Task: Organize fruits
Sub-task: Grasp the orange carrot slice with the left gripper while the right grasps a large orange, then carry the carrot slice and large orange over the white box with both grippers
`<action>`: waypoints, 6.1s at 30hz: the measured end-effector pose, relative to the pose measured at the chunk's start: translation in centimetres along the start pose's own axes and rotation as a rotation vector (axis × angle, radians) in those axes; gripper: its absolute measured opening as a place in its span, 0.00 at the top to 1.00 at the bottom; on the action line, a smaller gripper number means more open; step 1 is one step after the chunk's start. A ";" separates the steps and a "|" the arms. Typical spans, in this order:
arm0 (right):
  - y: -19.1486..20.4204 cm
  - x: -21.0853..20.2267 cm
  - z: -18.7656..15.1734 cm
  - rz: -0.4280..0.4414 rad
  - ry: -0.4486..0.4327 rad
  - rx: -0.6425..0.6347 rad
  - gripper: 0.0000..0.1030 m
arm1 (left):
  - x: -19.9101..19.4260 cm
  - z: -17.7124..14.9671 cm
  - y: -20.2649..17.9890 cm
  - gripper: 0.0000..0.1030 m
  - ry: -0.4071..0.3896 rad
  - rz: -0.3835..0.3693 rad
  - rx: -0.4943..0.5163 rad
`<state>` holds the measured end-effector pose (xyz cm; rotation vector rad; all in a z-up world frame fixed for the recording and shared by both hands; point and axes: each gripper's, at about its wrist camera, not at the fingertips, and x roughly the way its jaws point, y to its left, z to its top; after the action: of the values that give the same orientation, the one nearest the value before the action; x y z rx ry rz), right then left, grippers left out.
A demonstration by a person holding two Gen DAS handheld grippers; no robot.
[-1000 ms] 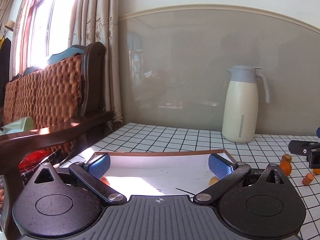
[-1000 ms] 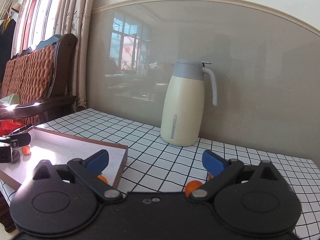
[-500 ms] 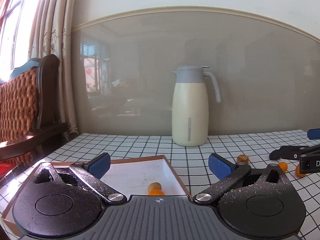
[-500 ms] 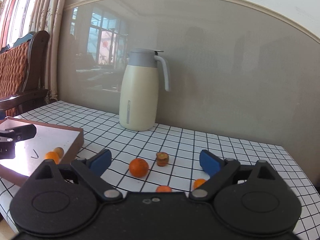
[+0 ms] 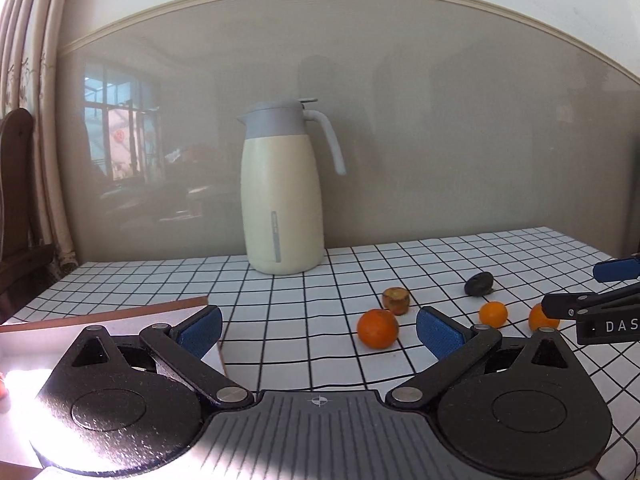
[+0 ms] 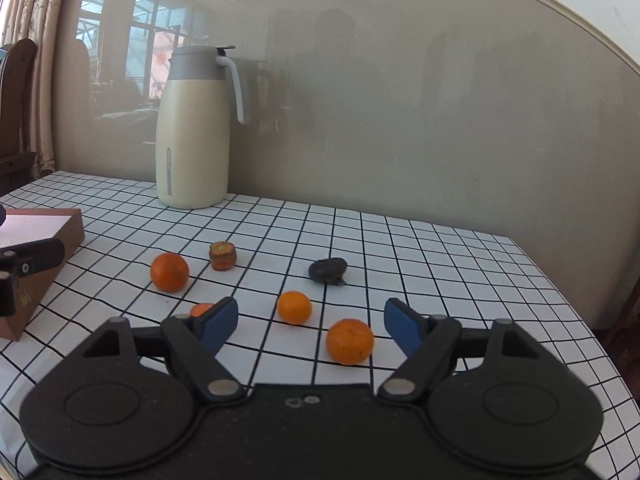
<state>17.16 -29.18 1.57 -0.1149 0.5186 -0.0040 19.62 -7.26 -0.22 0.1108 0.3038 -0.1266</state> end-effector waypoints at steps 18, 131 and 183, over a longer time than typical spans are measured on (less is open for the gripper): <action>-2.7 3.8 -1.5 0.001 0.098 0.028 0.41 | 4.9 -1.6 -6.7 0.24 0.136 -0.124 0.058; 22.0 -4.3 6.0 0.510 -0.163 -0.227 0.73 | -9.4 -1.2 17.5 0.74 0.075 0.239 -0.115; 26.5 2.8 9.6 0.478 -0.161 -0.168 0.72 | -2.4 0.1 28.9 0.74 0.075 0.408 -0.203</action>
<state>23.63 -1.88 5.53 -0.1522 0.3747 0.5125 21.41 21.51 3.22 -0.0255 0.3613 0.3127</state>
